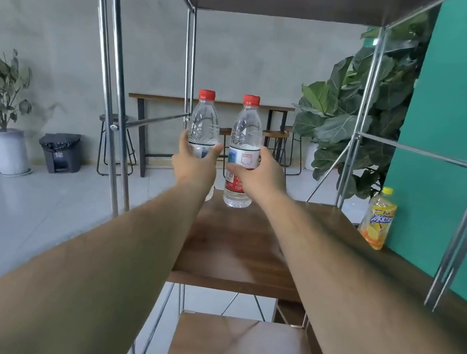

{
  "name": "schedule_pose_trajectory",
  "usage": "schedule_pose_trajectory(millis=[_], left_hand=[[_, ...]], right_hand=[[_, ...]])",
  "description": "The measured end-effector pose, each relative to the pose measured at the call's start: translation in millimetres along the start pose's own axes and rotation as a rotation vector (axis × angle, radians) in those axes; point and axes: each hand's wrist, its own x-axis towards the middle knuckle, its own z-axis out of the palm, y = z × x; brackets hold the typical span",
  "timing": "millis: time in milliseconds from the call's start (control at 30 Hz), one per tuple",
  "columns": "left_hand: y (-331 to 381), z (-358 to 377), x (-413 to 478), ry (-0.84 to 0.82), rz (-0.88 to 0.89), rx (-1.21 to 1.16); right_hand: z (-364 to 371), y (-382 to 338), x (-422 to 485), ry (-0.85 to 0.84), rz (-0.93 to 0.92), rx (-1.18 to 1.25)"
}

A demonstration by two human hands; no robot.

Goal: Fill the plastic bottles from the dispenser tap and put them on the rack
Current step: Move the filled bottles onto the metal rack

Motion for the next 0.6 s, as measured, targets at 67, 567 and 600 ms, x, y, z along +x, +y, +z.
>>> schedule_pose_trajectory(millis=[67,567,600], left_hand=[[-3,1,1,0.006,0.003,0.033],[29,-14,-91,-0.027,0.671,0.355],[36,-12,-108,-0.053,0.746,0.339]], right_hand=[[2,1,0,0.001,-0.001,0.004],[-84,-33,-102,0.117,-0.393,-0.541],[-98,-35,-118,0.147,-0.415,-0.593]])
